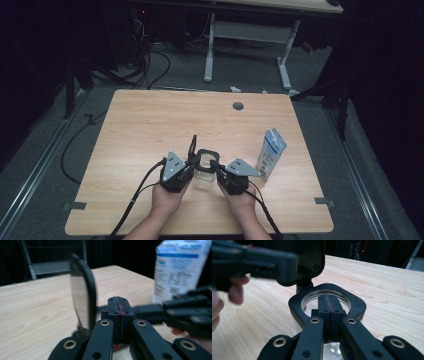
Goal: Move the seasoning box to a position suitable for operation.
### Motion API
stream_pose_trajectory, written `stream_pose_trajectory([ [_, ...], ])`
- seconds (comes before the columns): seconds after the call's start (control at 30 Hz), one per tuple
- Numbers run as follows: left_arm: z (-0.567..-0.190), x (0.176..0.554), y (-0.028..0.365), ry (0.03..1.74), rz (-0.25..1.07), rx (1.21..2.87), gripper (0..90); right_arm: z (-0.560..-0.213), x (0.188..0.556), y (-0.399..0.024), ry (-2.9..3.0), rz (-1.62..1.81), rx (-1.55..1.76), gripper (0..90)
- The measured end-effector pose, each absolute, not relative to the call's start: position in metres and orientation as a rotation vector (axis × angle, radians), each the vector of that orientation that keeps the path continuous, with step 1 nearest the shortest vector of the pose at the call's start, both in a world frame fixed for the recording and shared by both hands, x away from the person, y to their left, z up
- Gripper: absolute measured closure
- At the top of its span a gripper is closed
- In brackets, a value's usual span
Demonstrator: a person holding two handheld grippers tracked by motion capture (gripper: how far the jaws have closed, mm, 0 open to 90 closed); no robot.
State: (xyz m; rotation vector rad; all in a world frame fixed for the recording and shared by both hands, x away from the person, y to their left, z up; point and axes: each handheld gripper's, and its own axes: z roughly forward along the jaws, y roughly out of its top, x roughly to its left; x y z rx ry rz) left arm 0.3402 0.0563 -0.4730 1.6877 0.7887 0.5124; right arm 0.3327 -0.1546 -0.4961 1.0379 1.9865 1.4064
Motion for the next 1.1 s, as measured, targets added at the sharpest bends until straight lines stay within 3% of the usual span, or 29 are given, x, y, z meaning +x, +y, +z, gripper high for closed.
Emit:
stream_pose_trajectory([
  [0.27, -0.473, 0.345, 0.062, 0.833, 0.567, 1.677, 90.0, -0.497, 0.327, -0.152, 2.002, 1.428, 1.012, 90.0],
  [0.67, -0.473, 0.364, 0.068, 0.868, 0.548, 1.692, 90.0, -0.498, 0.321, -0.146, 2.018, 1.450, 0.995, 90.0],
  [1.1, -0.495, 0.337, 0.090, 0.861, 0.506, 1.715, 90.0, -0.489, 0.334, -0.182, 1.912, 1.390, 1.096, 90.0],
])
